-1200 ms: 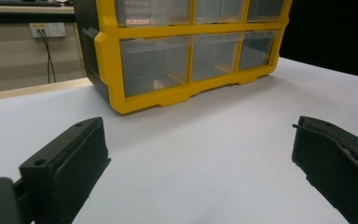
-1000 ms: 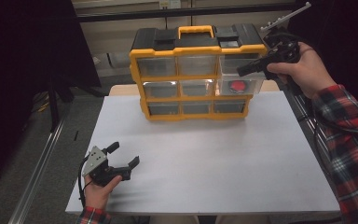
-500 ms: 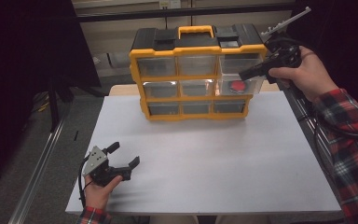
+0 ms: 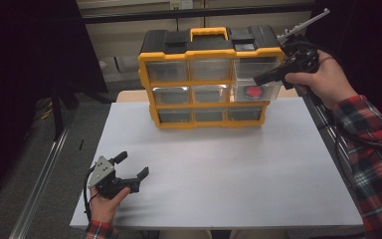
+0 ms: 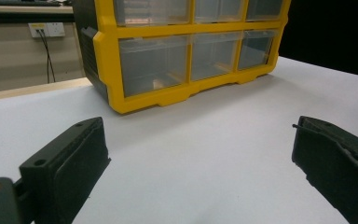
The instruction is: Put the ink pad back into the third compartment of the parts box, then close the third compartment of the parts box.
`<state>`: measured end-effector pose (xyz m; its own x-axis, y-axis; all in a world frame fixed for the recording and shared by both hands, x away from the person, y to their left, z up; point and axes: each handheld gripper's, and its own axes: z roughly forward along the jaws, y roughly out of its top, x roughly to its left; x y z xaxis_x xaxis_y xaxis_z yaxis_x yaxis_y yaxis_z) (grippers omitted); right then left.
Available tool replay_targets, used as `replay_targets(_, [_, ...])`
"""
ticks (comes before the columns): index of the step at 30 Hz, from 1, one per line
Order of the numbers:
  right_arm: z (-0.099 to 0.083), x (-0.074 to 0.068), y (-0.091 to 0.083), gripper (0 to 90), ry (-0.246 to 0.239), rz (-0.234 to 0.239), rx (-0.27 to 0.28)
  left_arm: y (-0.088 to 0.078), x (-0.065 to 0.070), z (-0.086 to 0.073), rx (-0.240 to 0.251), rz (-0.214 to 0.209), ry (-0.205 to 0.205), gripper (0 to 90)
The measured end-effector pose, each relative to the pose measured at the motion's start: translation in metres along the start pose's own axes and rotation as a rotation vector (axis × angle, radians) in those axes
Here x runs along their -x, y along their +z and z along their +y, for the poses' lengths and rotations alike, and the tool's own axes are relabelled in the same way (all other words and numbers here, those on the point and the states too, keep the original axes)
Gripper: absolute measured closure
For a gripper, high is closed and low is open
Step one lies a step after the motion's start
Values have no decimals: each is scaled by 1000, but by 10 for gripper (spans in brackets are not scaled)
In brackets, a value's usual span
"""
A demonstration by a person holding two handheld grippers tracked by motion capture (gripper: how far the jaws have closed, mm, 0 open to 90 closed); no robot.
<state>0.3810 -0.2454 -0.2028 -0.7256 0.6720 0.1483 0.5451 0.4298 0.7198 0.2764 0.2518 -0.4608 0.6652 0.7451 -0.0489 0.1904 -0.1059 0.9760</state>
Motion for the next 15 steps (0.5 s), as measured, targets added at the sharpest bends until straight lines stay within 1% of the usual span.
replay_targets(2, [0,0,0,900,3,-5,6,0,1,0,5,1,-8,33])
replay_targets(3, [0,1,0,900,2,-4,5,0,0,0,5,0,-3,33])
replay_targets(4, [0,1,0,900,-4,-7,7,0,0,0,8,-2,-7,33])
replay_targets(7, [0,2,0,900,0,-9,9,0,0,0,6,-1,-3,33])
replay_targets(9, [1,2,0,900,-3,-10,12,1,1,0,6,-2,-13,33])
replay_targets(15, [1,3,1,900,-1,-11,20,0,1,0,2,0,-8,33])
